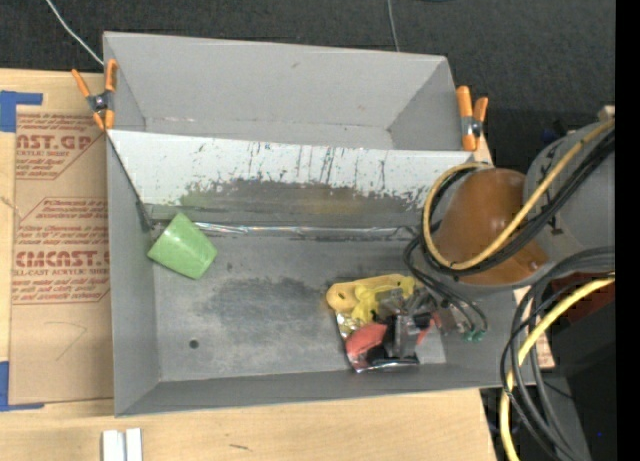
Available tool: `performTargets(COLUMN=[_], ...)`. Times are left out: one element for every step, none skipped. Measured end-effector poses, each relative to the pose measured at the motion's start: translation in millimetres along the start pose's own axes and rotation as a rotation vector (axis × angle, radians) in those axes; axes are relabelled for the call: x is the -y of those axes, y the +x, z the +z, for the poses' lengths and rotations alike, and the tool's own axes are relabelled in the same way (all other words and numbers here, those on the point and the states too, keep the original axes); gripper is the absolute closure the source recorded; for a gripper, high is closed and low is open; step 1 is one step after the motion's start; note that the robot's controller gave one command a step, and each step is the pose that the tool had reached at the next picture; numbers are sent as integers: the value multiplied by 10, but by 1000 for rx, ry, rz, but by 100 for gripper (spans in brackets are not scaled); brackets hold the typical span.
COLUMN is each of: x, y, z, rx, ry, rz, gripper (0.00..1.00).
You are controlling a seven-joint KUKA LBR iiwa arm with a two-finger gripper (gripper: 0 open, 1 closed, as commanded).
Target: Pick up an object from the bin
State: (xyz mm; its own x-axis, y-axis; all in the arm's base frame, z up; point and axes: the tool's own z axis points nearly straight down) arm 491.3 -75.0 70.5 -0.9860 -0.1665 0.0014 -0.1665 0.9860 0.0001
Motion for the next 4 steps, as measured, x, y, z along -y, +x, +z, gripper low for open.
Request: performTargets(x=[0, -28, -28, -68], y=[0, 60, 60, 106], z=[0, -1223, -1223, -3789], rx=[0, 1, 1, 3], ry=[0, 0, 0, 1], rz=[0, 24, 24, 139], gripper=[100, 100, 100, 100])
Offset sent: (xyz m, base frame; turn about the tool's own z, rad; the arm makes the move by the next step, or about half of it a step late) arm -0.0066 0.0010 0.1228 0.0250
